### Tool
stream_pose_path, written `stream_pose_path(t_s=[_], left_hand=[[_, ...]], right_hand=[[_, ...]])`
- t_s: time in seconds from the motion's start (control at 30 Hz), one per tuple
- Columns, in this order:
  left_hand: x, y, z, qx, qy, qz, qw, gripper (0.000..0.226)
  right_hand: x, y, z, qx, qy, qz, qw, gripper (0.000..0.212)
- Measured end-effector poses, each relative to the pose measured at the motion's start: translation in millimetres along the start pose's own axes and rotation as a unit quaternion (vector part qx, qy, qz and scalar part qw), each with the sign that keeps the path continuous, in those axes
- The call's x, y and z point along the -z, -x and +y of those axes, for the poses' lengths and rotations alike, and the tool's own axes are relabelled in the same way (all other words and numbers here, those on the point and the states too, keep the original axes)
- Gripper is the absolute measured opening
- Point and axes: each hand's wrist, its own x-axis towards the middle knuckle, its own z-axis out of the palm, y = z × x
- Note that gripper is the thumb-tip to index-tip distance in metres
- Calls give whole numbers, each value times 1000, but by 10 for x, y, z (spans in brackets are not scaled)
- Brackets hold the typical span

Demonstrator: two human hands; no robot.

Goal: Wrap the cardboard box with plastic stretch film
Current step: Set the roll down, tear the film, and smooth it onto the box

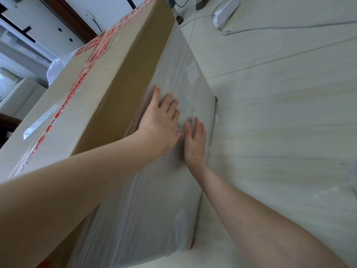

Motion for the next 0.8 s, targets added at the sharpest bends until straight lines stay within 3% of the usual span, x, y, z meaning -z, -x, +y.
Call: stream_pose_path(t_s=[0.13,0.27,0.43,0.8], left_hand=[[77,-104,90,9,5,8,1000,72],[-87,-144,106,-48,3,19,999,67],[-173,-156,96,-56,-26,32,998,68],[-194,-210,119,-58,-28,22,998,67]], right_hand=[[227,-113,199,-36,36,33,998,63],[264,-111,446,-72,55,-19,996,67],[59,-93,511,-76,51,-80,993,64],[-88,-131,527,-100,73,-34,992,60]])
